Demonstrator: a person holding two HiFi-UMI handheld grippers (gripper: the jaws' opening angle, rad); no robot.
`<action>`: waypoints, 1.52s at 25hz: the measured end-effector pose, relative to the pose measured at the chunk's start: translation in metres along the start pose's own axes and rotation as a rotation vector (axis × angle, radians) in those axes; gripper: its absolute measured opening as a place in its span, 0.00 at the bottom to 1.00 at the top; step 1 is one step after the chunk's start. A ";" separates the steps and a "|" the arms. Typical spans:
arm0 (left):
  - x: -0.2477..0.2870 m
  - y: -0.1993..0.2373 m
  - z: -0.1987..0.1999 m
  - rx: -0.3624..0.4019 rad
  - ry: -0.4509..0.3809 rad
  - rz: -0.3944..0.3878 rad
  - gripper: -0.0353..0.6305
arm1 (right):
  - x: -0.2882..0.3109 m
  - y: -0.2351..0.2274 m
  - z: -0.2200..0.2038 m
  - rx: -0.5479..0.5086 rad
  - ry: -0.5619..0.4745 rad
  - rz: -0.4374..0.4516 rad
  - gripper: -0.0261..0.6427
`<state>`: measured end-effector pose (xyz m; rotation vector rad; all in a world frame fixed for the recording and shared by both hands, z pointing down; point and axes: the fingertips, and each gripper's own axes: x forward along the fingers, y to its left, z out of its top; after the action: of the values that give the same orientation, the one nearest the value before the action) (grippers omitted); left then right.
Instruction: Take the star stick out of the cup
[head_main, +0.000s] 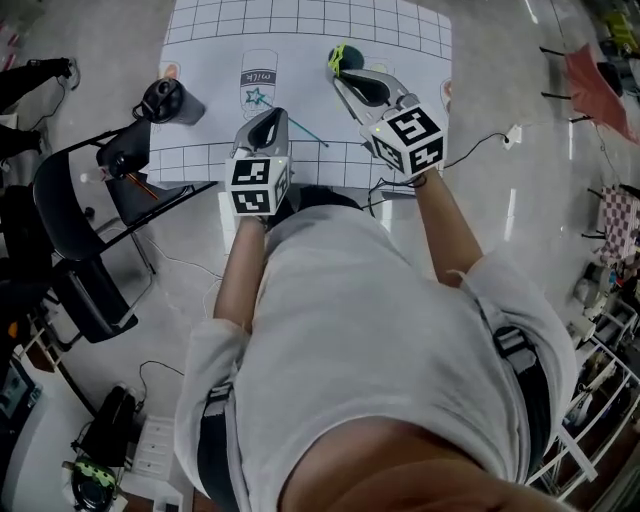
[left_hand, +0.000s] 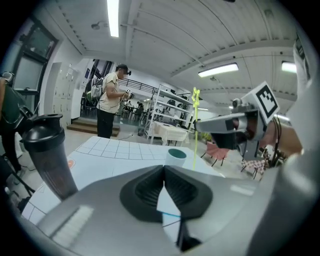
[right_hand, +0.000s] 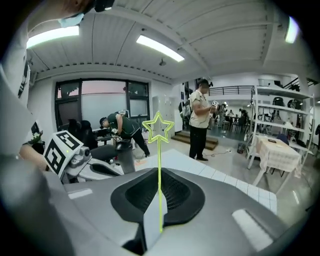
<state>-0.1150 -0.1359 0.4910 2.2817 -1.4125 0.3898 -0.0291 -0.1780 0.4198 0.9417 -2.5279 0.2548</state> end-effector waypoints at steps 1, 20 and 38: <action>-0.001 0.000 -0.004 -0.006 0.009 0.002 0.06 | 0.004 0.003 -0.011 0.008 0.033 0.012 0.06; -0.022 0.032 -0.060 -0.105 0.087 0.071 0.06 | 0.080 0.044 -0.127 0.104 0.332 0.123 0.07; -0.070 0.085 -0.066 -0.148 0.056 0.193 0.06 | 0.158 0.071 -0.164 -0.004 0.393 0.105 0.07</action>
<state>-0.2229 -0.0819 0.5345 2.0099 -1.5839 0.3913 -0.1290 -0.1652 0.6360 0.6792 -2.2137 0.4218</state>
